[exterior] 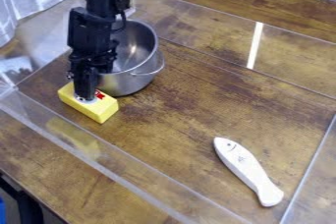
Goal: Move the yellow butter to the left side of the table
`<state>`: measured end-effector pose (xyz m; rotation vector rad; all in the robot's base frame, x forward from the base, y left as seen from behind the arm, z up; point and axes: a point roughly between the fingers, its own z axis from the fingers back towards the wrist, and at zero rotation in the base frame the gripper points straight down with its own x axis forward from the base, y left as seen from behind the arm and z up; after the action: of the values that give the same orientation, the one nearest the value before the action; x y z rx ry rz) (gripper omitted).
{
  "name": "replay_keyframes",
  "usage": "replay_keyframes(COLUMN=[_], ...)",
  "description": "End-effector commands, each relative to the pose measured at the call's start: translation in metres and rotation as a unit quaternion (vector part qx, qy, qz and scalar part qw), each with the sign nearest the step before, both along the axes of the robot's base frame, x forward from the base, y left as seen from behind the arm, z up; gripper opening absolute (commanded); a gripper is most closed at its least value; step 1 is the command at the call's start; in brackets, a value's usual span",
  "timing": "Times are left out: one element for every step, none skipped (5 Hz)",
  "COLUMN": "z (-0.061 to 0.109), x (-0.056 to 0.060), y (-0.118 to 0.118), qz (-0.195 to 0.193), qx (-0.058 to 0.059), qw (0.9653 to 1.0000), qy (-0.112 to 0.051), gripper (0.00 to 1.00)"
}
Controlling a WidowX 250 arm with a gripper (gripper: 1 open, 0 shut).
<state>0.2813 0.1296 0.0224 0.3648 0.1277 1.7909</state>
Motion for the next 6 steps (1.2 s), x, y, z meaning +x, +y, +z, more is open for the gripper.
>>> replay_keyframes(z=[-0.036, -0.039, -0.042, -0.046, -0.050, -0.054], x=[-0.027, -0.036, -0.046, -0.057, -0.069, -0.071], y=[-0.009, -0.007, -0.005, -0.008, -0.011, -0.016], qz=[0.043, 0.053, 0.064, 0.045, 0.026, 0.019], qx=[0.012, 0.021, 0.030, 0.040, 0.049, 0.054], qw=[0.9988, 0.9981, 0.9972, 0.9979, 0.9981, 0.9979], qy=[0.020, 0.022, 0.025, 0.026, 0.028, 0.031], gripper=[0.00, 0.00, 0.00, 0.00, 0.00, 0.00])
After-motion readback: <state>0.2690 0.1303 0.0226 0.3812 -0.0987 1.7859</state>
